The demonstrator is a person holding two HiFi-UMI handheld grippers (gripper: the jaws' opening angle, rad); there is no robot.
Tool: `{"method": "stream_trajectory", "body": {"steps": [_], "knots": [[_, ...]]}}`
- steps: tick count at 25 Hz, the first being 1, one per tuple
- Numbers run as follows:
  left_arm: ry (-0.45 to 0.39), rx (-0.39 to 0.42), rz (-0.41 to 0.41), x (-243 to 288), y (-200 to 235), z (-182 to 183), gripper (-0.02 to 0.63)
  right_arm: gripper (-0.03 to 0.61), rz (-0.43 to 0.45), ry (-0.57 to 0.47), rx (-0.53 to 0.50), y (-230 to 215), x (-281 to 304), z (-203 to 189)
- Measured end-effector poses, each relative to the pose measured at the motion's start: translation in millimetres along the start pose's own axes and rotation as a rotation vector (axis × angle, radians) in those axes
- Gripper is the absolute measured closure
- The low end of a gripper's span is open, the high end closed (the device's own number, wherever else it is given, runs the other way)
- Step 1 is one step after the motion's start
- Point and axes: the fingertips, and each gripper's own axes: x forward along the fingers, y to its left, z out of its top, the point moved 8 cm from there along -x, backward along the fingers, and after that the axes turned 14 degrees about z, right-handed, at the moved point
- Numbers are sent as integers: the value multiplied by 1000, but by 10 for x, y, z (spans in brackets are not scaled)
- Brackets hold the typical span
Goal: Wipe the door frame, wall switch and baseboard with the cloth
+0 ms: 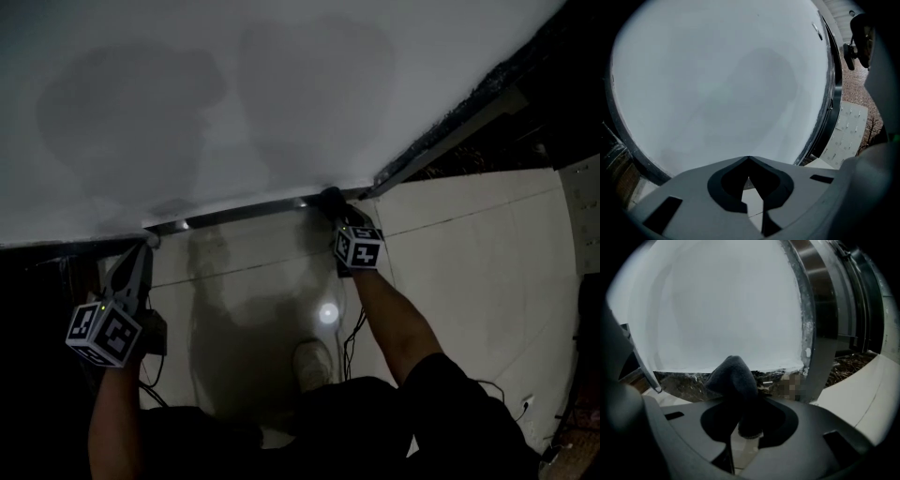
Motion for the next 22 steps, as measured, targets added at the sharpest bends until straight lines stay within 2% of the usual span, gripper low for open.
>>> {"method": "stream_trajectory", "body": {"steps": [8,18,22], "knots": [[13,-4,16,6,42,-36,623,483,-43,-2,1,-294,-65,-8],[25,18,28,-51,174,-42,623,483,-183,25,27,-584,-217,-47],[22,28,38,-139,247,-37,623,483,-169,21,23,-567,-337,-64]]}}
